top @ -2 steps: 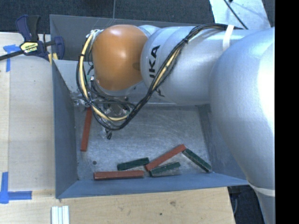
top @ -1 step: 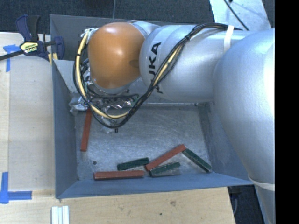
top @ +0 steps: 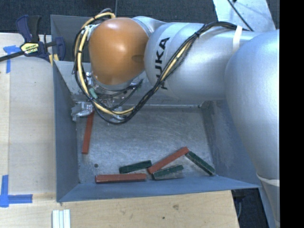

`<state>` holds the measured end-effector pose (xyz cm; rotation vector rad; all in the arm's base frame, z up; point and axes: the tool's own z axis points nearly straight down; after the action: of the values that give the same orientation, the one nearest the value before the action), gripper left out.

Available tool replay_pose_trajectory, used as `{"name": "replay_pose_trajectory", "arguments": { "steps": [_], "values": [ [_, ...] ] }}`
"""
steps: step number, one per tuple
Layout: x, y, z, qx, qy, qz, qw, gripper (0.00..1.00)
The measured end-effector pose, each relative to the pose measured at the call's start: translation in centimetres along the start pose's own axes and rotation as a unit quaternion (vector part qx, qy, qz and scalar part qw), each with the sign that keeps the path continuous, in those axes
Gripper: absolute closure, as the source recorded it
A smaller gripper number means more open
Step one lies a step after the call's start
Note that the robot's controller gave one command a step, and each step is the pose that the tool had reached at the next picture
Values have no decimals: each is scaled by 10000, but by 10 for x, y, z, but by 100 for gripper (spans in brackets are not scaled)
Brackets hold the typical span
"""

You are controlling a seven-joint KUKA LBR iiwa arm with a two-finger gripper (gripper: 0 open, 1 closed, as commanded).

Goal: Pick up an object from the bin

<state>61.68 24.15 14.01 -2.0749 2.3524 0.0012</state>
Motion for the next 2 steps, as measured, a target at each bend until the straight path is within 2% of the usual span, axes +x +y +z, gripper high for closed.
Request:
{"name": "replay_pose_trajectory", "arguments": {
  "steps": [1,2],
  "values": [
    [-1,15,71,-32,11,-2263,9741,0],
    [-1,14,70,-37,17,-2242,9745,0]
  ]
}}
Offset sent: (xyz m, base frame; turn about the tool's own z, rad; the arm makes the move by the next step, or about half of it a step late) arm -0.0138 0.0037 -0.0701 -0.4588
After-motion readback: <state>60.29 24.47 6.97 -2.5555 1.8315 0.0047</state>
